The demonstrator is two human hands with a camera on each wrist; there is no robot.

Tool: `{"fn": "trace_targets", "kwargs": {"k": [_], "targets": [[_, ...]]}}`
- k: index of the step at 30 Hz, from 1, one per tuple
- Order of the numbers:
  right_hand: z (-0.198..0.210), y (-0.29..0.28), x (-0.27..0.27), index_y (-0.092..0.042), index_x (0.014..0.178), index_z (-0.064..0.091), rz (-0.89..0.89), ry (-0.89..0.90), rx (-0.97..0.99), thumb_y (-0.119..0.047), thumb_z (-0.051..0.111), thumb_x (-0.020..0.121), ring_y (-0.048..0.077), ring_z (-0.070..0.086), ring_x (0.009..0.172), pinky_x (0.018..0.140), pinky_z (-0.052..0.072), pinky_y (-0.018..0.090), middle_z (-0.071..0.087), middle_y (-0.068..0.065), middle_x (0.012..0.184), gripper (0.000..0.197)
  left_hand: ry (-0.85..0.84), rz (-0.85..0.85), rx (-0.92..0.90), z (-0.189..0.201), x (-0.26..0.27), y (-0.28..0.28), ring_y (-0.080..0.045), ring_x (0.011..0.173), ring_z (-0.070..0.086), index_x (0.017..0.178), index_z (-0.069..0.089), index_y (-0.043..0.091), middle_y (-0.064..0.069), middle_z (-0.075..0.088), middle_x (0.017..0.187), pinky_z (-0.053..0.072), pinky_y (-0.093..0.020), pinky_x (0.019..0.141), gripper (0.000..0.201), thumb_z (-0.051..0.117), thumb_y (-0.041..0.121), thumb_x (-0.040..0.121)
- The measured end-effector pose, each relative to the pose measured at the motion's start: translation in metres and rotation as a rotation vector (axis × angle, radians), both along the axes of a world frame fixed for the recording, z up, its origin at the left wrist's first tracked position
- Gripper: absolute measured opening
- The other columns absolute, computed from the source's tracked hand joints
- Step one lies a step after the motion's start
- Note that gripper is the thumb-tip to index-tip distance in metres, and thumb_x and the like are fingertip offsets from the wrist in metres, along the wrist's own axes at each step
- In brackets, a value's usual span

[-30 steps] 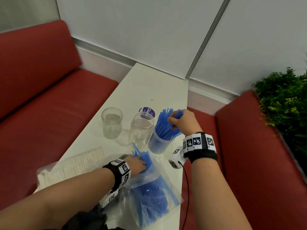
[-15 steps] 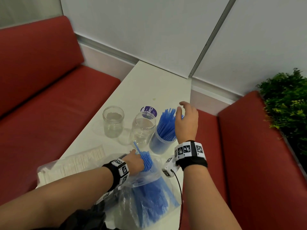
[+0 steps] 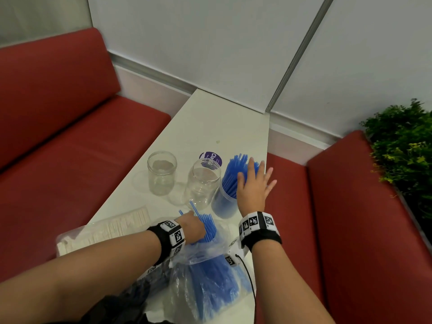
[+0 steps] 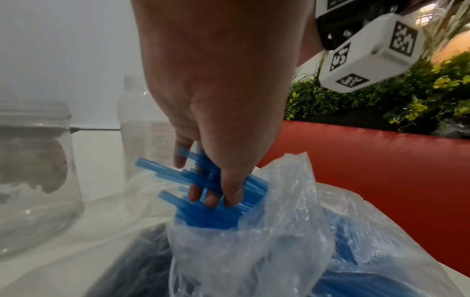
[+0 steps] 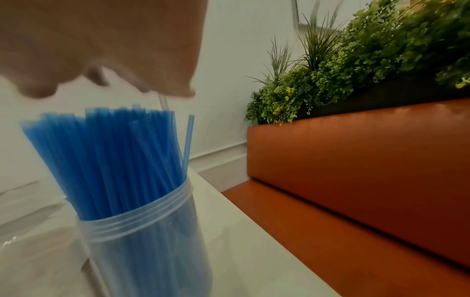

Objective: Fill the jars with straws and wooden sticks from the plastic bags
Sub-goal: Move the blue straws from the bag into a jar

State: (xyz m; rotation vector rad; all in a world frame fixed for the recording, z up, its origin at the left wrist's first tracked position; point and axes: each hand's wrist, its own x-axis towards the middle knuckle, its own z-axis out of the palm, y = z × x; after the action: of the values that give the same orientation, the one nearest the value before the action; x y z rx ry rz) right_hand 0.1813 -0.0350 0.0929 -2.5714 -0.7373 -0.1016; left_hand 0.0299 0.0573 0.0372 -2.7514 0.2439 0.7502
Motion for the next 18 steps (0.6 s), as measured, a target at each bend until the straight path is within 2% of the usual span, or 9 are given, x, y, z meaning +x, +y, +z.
{"fn": "trace_targets", "kwargs": {"k": [2, 5, 8, 11, 13, 14, 15, 16, 18], "targets": [[0.005, -0.005, -0.014, -0.015, 0.145, 0.051, 0.078, -0.196, 0.305, -0.013, 0.04, 0.1, 0.031, 0.034, 0.145, 0.123, 0.02, 0.048, 0.046, 0.011, 0.15, 0.047, -0.018, -0.002, 0.016, 0.006, -0.001, 0.001, -0.026, 0.116, 0.056, 0.125, 0.059, 0.013, -0.005, 0.062, 0.125, 0.041, -0.043, 0.098, 0.027, 0.049, 0.019, 0.1], [-0.002, -0.008, -0.044, -0.015, 0.125, 0.061, 0.288, 0.143, 0.456, -0.001, 0.04, 0.091, 0.013, 0.059, 0.114, 0.102, 0.047, 0.033, 0.064, 0.001, 0.121, 0.042, 0.004, 0.019, 0.008, 0.018, -0.002, 0.003, -0.028, 0.121, 0.054, 0.132, 0.054, 0.013, -0.007, 0.058, 0.131, 0.045, -0.043, 0.098, 0.031, 0.042, 0.015, 0.103], [-0.02, -0.012, -0.065, -0.013, 0.132, 0.056, 0.35, 0.574, 0.102, 0.006, 0.043, 0.094, 0.015, 0.059, 0.117, 0.108, 0.045, 0.032, 0.064, 0.007, 0.129, 0.045, 0.063, 0.068, 0.06, 0.046, 0.007, 0.004, -0.028, 0.124, 0.054, 0.134, 0.054, 0.01, -0.007, 0.056, 0.135, 0.044, -0.039, 0.096, 0.033, 0.04, 0.013, 0.104], [-0.037, -0.011, -0.079, -0.011, 0.145, 0.046, 0.437, 0.701, -0.245, -0.004, 0.06, 0.091, 0.025, 0.054, 0.129, 0.107, 0.043, 0.035, 0.057, 0.012, 0.142, 0.056, 0.11, 0.031, 0.201, 0.066, 0.018, 0.0, -0.027, 0.128, 0.051, 0.135, 0.053, 0.007, -0.01, 0.055, 0.138, 0.043, -0.034, 0.103, 0.035, 0.042, 0.013, 0.103], [-0.043, -0.008, -0.088, -0.011, 0.129, 0.058, 0.397, 0.691, -0.186, -0.013, 0.069, 0.09, 0.014, 0.063, 0.109, 0.095, 0.046, 0.034, 0.066, 0.009, 0.122, 0.042, 0.1, 0.046, 0.293, 0.084, 0.022, -0.008, -0.025, 0.13, 0.05, 0.135, 0.052, 0.001, -0.012, 0.053, 0.14, 0.043, -0.016, 0.101, 0.036, 0.044, 0.013, 0.102], [-0.041, -0.007, -0.093, -0.015, 0.11, 0.064, 0.345, 0.683, -0.086, -0.015, 0.069, 0.091, 0.001, 0.063, 0.089, 0.087, 0.044, 0.031, 0.069, 0.003, 0.103, 0.019, 0.068, 0.026, 0.303, 0.094, 0.023, -0.01, -0.026, 0.129, 0.051, 0.132, 0.053, -0.001, -0.013, 0.055, 0.137, 0.041, -0.018, 0.104, 0.034, 0.045, 0.013, 0.102], [-0.04, -0.005, -0.096, -0.019, 0.09, 0.063, 0.305, 0.686, 0.024, -0.014, 0.066, 0.095, -0.009, 0.058, 0.069, 0.081, 0.042, 0.029, 0.066, -0.003, 0.083, 0.008, 0.035, 0.066, 0.256, 0.107, 0.025, -0.01, -0.026, 0.12, 0.057, 0.123, 0.06, 0.002, -0.01, 0.061, 0.127, 0.045, -0.027, 0.101, 0.028, 0.048, 0.014, 0.101], [-0.041, -0.004, -0.097, -0.021, 0.08, 0.059, 0.28, 0.689, 0.13, -0.011, 0.061, 0.097, -0.01, 0.055, 0.057, 0.077, 0.042, 0.028, 0.061, -0.005, 0.071, 0.021, -0.001, 0.135, 0.16, 0.126, 0.026, -0.009, -0.024, 0.103, 0.063, 0.105, 0.065, 0.008, -0.004, 0.066, 0.107, 0.05, -0.032, 0.092, 0.018, 0.052, 0.018, 0.098], [-0.034, -0.002, -0.102, -0.019, 0.083, 0.057, 0.245, 0.751, 0.339, -0.011, 0.057, 0.101, -0.003, 0.057, 0.053, 0.071, 0.049, 0.026, 0.057, 0.001, 0.065, 0.02, -0.152, 0.14, -0.028, 0.165, 0.026, 0.002, -0.015, 0.071, 0.059, 0.076, 0.06, 0.017, 0.005, 0.059, 0.074, 0.051, -0.034, 0.075, 0.032, 0.057, 0.044, 0.093]]}}
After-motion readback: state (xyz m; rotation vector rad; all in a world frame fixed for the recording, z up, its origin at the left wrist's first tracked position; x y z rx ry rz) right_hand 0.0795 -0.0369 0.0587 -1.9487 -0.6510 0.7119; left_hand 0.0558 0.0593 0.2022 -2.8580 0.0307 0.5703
